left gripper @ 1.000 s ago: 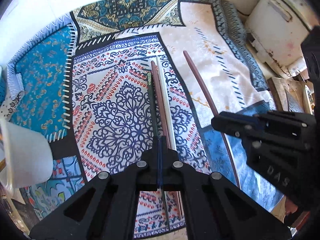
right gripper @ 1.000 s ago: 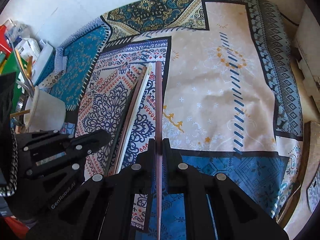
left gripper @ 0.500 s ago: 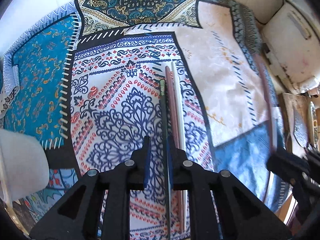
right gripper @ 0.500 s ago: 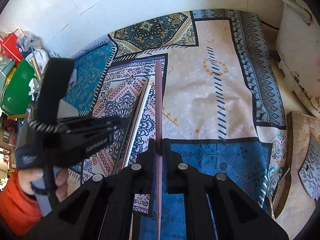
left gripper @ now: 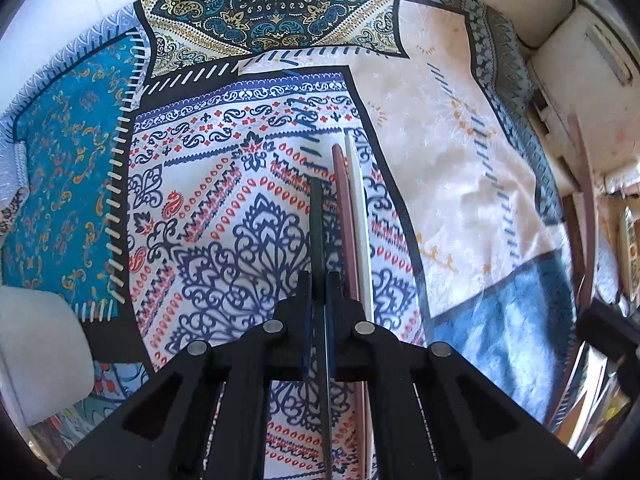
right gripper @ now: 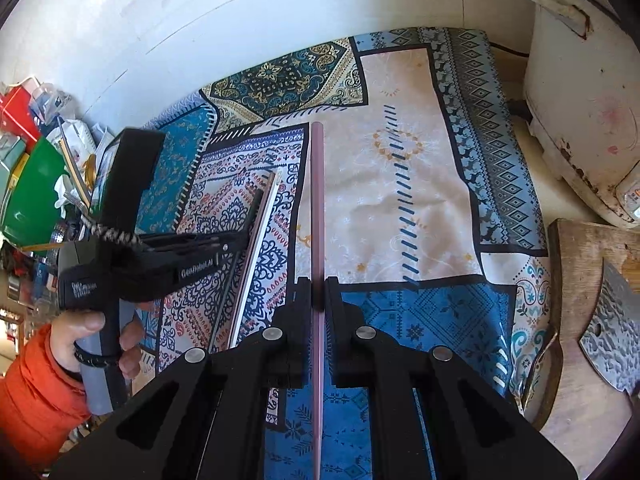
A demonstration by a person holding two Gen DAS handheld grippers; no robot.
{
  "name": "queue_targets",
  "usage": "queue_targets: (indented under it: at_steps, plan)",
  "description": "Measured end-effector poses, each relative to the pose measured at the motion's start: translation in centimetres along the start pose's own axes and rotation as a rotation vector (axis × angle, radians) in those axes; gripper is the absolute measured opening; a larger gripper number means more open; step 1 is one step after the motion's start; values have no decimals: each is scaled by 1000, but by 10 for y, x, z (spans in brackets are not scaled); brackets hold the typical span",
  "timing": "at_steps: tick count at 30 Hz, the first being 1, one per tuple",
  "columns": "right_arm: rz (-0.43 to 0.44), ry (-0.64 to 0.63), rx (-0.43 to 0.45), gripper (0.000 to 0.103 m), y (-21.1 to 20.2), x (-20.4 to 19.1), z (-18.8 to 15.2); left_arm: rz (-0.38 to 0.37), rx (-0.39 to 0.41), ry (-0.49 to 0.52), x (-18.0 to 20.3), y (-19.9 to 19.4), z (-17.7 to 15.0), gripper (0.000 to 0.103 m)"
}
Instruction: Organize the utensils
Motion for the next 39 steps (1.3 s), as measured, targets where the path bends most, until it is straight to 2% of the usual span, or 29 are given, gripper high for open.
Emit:
queue_targets:
  at_steps: [5,15,24,35,39]
  plan:
    - [-9,-5,26,6,-5,-3,7,33,46,44,8,-20,-24,4]
    - [-9,-45,86,6,-17,-30,25,25,228,31,9,-102,-53,4]
    - [12,-105,140,6,-28,-67,40,47,394,16,0,-174,-62,3]
    - [33,-177,228,6,-50,-114,60,44,562,11,-16,-248,-64,0]
    - [44,-188,263,6,-59,-128,70,40,595,12,-24,-268,-60,0]
Point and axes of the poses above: each gripper's, at about its wrist camera, not at the fingertips, and y roughly the way its jaws point, x to its right, z to its top, the point moved 8 cm from there along y, roughly the way its jaws point, and after that the axes turned 3 degrees about -x, right-handed, at the moved point
